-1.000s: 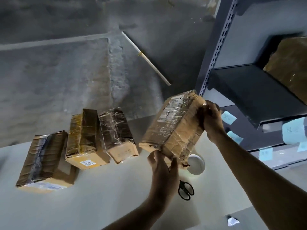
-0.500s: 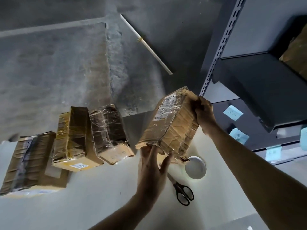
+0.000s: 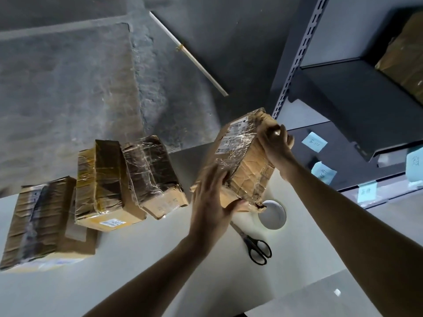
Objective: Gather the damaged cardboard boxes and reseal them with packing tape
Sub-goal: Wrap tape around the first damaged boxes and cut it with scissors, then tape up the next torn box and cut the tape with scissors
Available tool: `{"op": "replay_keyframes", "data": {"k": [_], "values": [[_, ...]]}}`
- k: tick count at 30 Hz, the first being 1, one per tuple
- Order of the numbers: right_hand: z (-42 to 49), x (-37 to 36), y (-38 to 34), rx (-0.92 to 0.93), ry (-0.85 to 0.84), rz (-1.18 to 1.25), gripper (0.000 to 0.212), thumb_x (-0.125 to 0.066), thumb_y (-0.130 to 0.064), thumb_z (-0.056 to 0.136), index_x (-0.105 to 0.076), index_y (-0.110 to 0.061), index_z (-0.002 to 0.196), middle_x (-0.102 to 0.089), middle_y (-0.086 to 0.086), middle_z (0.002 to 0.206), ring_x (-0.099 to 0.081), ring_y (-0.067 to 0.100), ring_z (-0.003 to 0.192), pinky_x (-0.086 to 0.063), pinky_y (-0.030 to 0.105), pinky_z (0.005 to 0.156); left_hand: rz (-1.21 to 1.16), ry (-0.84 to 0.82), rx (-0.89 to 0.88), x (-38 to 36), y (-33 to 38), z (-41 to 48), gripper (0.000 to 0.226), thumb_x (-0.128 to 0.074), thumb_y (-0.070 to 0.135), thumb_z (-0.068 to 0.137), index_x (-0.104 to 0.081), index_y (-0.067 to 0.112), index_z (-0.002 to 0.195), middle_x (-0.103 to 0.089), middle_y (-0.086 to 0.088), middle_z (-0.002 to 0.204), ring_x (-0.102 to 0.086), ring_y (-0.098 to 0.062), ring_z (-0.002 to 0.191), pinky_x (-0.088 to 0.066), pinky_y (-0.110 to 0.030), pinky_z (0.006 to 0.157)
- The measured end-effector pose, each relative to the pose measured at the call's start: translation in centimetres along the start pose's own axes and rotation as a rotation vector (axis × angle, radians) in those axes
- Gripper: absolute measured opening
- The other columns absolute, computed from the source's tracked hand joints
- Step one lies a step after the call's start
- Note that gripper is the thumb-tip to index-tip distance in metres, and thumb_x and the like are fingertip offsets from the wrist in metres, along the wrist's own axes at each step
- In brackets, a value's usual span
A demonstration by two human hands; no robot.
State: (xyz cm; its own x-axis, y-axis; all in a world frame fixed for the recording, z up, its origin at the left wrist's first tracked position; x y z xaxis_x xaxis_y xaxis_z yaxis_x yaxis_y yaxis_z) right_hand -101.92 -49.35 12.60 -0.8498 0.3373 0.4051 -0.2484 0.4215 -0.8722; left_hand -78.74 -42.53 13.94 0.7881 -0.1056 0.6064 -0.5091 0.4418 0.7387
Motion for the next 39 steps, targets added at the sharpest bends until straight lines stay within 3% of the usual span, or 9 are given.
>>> {"op": "replay_keyframes", "data": {"k": [4, 9, 16, 19, 22, 25, 29, 35, 39], "values": [[-2.2, -2.7, 1.3, -0.133, -0.134, -0.105, 0.132, -0.052, -0.1, 0.054, 0.01, -0.042, 0.154, -0.004, 0.0, 0.168, -0.013, 0.038, 0.151, -0.021, 0.064, 0.117, 0.036, -0.017, -0.128, -0.8, -0.6, 0.5, 0.075, -0.068, 0.056, 0.083, -0.048, 0.018, 0.143, -0.049, -0.003, 0.145, -0.043, -0.022, 0.136, -0.046, -0.051, 0.102], [-4.1, -3.5, 2.6, -0.203, -0.009, 0.018, 0.123, -0.072, -0.076, 0.059, -0.006, -0.038, 0.156, -0.007, 0.008, 0.164, -0.016, 0.045, 0.146, -0.023, 0.066, 0.115, -0.02, -0.103, -0.217, -0.2, 0.1, 1.6, 0.049, -0.04, 0.06, 0.098, -0.055, 0.029, 0.133, -0.055, -0.005, 0.133, -0.051, -0.024, 0.123, -0.049, -0.05, 0.096], [-4.6, -1.5, 1.9, -0.068, -0.026, 0.119, 0.072, -0.073, -0.034, 0.083, -0.036, -0.023, 0.144, -0.043, -0.004, 0.115, -0.048, 0.017, 0.1, -0.037, 0.033, 0.091, -0.048, -0.35, 0.638, -0.5, -5.6, 6.4, 0.099, -0.051, 0.082, 0.077, -0.023, 0.027, 0.154, -0.032, -0.009, 0.155, -0.036, -0.035, 0.139, -0.034, -0.054, 0.112], [-3.3, -2.0, 1.9, -0.063, -0.103, 0.087, 0.07, -0.08, -0.056, 0.064, -0.052, -0.038, 0.126, -0.06, 0.002, 0.12, -0.063, 0.026, 0.108, -0.051, 0.046, 0.096, -0.184, -0.401, 0.866, -1.4, -6.8, 5.8, 0.12, -0.063, 0.086, 0.064, -0.024, 0.018, 0.155, -0.027, -0.011, 0.16, -0.031, -0.037, 0.143, -0.028, -0.049, 0.114], [-1.0, -2.3, 2.5, -0.054, -0.161, 0.072, 0.072, -0.083, -0.064, 0.059, -0.053, -0.043, 0.121, -0.059, 0.007, 0.124, -0.063, 0.033, 0.111, -0.055, 0.05, 0.093, -0.429, -0.274, 0.974, -2.2, -7.1, 5.9, 0.124, -0.069, 0.09, 0.045, -0.048, 0.016, 0.142, -0.055, -0.006, 0.139, -0.053, -0.031, 0.125, -0.041, -0.044, 0.109], [-1.5, -1.4, -0.2, -0.01, -0.165, 0.125, 0.041, -0.07, -0.032, 0.09, -0.052, -0.026, 0.126, -0.061, -0.002, 0.108, -0.062, 0.019, 0.099, -0.054, 0.034, 0.084, -0.489, -0.202, 0.92, -2.7, -7.1, 6.7, 0.116, -0.07, 0.088, 0.048, -0.047, 0.018, 0.138, -0.063, -0.005, 0.125, -0.06, -0.026, 0.116, -0.05, -0.042, 0.098], [-0.2, -0.4, -0.2, -0.028, -0.252, 0.039, 0.04, -0.051, -0.025, 0.103, -0.05, -0.018, 0.142, -0.068, 0.002, 0.112, -0.065, 0.021, 0.106, -0.052, 0.036, 0.091, -0.441, -0.16, 0.802, -2.8, -6.4, 8.1, 0.056, -0.062, 0.05, 0.092, -0.045, 0.016, 0.133, -0.059, -0.007, 0.121, -0.057, -0.02, 0.107, -0.046, -0.028, 0.075], [1.0, 2.2, 0.9, -0.006, -0.24, -0.313, 0.036, -0.045, -0.028, 0.105, -0.049, -0.013, 0.138, -0.067, 0.016, 0.109, -0.065, 0.032, 0.097, -0.052, 0.046, 0.083, -0.29, -0.239, 0.647, -5.2, -4.0, 9.0, 0.051, -0.058, 0.039, 0.096, -0.04, 0.022, 0.14, -0.06, -0.006, 0.13, -0.058, -0.026, 0.117, -0.048, -0.046, 0.102], [1.2, 1.4, 2.0, 0.146, -0.186, -0.387, 0.06, -0.054, -0.051, 0.096, -0.037, -0.016, 0.142, -0.056, -0.006, 0.114, -0.058, 0.017, 0.103, -0.053, 0.044, 0.09, -0.185, -0.315, 0.609, -6.0, -2.9, 9.2, 0.049, -0.052, 0.041, 0.099, -0.033, 0.027, 0.142, -0.062, -0.003, 0.129, -0.06, -0.028, 0.115, -0.048, -0.047, 0.101]]}}
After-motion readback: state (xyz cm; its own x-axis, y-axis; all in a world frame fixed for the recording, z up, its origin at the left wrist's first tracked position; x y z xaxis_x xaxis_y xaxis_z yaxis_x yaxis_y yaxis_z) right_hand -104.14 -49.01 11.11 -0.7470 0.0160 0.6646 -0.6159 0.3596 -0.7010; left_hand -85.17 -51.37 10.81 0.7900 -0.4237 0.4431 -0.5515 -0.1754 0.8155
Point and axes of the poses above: each hand's wrist, its own z-axis towards the middle knuckle, its own x-axis out of the back of the hand, y = z × x, the point moved 5 cm from there along z, towards the middle knuckle
